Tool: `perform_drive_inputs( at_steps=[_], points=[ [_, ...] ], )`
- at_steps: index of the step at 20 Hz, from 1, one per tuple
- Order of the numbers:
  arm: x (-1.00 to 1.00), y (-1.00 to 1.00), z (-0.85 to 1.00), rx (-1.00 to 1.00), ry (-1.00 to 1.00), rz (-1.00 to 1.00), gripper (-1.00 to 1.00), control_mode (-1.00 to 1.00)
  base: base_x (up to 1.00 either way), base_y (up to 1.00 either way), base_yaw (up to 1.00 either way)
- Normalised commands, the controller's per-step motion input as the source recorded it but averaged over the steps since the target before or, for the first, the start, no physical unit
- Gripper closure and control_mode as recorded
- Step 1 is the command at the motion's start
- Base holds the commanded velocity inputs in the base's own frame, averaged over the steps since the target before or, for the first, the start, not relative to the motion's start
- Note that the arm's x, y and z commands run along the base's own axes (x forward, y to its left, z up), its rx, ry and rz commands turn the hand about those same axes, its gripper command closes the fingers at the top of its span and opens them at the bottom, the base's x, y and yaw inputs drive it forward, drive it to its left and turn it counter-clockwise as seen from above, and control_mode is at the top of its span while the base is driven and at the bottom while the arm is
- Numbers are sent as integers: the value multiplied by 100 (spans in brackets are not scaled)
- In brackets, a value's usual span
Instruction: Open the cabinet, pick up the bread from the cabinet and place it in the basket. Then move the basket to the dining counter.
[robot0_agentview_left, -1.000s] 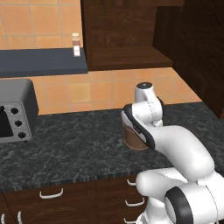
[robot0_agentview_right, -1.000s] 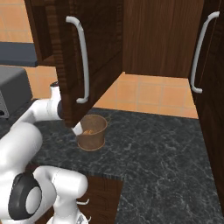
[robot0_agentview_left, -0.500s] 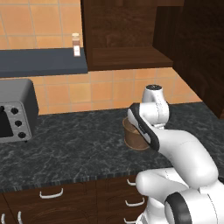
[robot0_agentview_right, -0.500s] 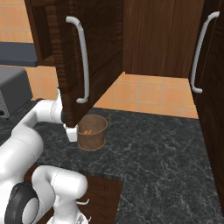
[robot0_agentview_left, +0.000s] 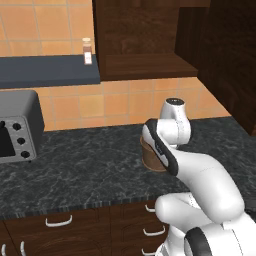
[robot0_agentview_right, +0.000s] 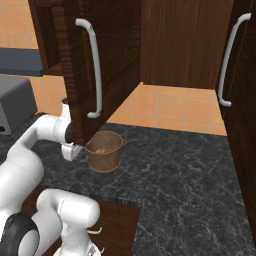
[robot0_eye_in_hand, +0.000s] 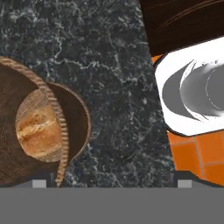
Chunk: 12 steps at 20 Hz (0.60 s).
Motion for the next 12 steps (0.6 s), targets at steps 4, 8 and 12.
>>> perform_drive_inputs(
  at_steps=[4, 8, 12],
  points=[
    [0, 38, 0, 0, -2, -54, -100, -100, 0, 0, 0],
    [0, 2, 0, 0, 0, -34, -100, -100, 0, 0, 0],
    [15, -7, 0, 0, 0, -7, -100, -100, 0, 0, 0]
  ],
)
